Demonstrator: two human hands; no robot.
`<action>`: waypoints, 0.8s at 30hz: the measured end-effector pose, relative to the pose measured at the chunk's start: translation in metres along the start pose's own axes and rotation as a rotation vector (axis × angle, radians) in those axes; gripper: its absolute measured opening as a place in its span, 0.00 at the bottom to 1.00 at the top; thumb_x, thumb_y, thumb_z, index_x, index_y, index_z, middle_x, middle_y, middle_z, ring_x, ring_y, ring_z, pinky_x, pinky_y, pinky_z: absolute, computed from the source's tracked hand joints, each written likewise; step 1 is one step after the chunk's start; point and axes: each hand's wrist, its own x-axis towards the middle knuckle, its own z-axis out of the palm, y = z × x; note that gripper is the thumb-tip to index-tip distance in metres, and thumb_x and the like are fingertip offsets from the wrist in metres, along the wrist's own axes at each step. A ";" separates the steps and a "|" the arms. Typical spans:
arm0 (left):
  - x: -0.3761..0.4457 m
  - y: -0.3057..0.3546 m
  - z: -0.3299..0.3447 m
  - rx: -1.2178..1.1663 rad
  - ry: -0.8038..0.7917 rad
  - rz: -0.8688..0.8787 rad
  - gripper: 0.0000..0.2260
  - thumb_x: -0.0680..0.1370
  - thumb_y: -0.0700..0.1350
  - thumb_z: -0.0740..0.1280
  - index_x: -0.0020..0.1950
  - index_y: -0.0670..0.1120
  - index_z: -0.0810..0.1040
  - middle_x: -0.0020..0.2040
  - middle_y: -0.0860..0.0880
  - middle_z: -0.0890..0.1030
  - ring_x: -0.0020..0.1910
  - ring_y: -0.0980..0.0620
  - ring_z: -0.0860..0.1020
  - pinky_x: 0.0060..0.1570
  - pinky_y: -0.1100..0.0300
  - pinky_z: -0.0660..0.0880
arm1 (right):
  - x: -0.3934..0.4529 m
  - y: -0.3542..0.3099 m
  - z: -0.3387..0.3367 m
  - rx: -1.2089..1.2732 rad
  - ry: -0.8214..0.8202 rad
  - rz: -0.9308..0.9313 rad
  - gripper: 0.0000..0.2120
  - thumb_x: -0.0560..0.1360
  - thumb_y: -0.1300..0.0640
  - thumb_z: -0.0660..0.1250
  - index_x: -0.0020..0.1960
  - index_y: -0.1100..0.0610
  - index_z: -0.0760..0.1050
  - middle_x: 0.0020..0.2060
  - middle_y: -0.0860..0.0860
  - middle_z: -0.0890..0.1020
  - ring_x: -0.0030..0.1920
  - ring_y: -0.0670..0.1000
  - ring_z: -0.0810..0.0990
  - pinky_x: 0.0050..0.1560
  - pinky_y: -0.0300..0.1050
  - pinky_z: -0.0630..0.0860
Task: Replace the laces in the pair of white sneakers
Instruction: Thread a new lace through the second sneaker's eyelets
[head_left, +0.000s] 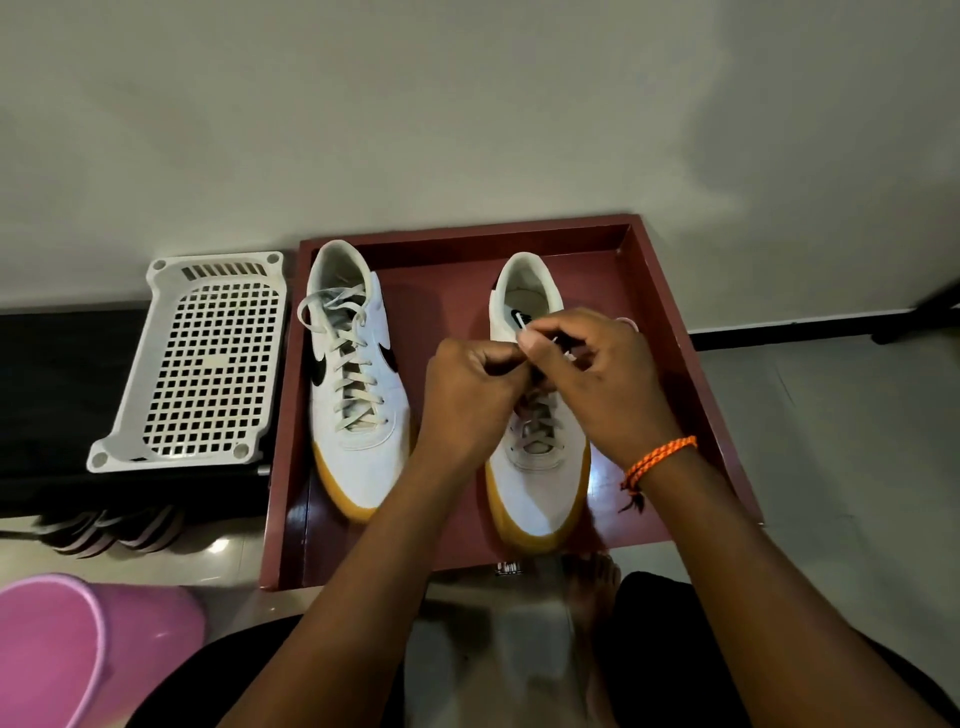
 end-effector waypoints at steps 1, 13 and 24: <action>-0.001 -0.001 0.001 0.012 -0.001 0.004 0.08 0.81 0.39 0.72 0.43 0.41 0.89 0.34 0.44 0.86 0.31 0.40 0.84 0.36 0.46 0.82 | -0.001 0.002 0.004 -0.008 0.021 -0.008 0.06 0.82 0.54 0.71 0.51 0.54 0.86 0.46 0.45 0.85 0.49 0.47 0.83 0.49 0.44 0.80; -0.002 0.001 0.003 0.055 -0.105 -0.075 0.05 0.81 0.42 0.74 0.47 0.45 0.90 0.38 0.48 0.88 0.34 0.40 0.86 0.40 0.49 0.85 | 0.001 0.003 0.003 0.033 0.292 -0.033 0.06 0.77 0.56 0.77 0.53 0.55 0.88 0.43 0.46 0.88 0.38 0.45 0.86 0.41 0.47 0.84; 0.008 -0.007 -0.021 0.253 0.341 -0.154 0.08 0.79 0.51 0.69 0.46 0.55 0.88 0.39 0.57 0.87 0.36 0.55 0.83 0.45 0.49 0.84 | 0.001 0.010 0.000 -0.492 0.253 -0.079 0.05 0.79 0.55 0.71 0.51 0.52 0.86 0.44 0.48 0.79 0.46 0.51 0.78 0.42 0.47 0.78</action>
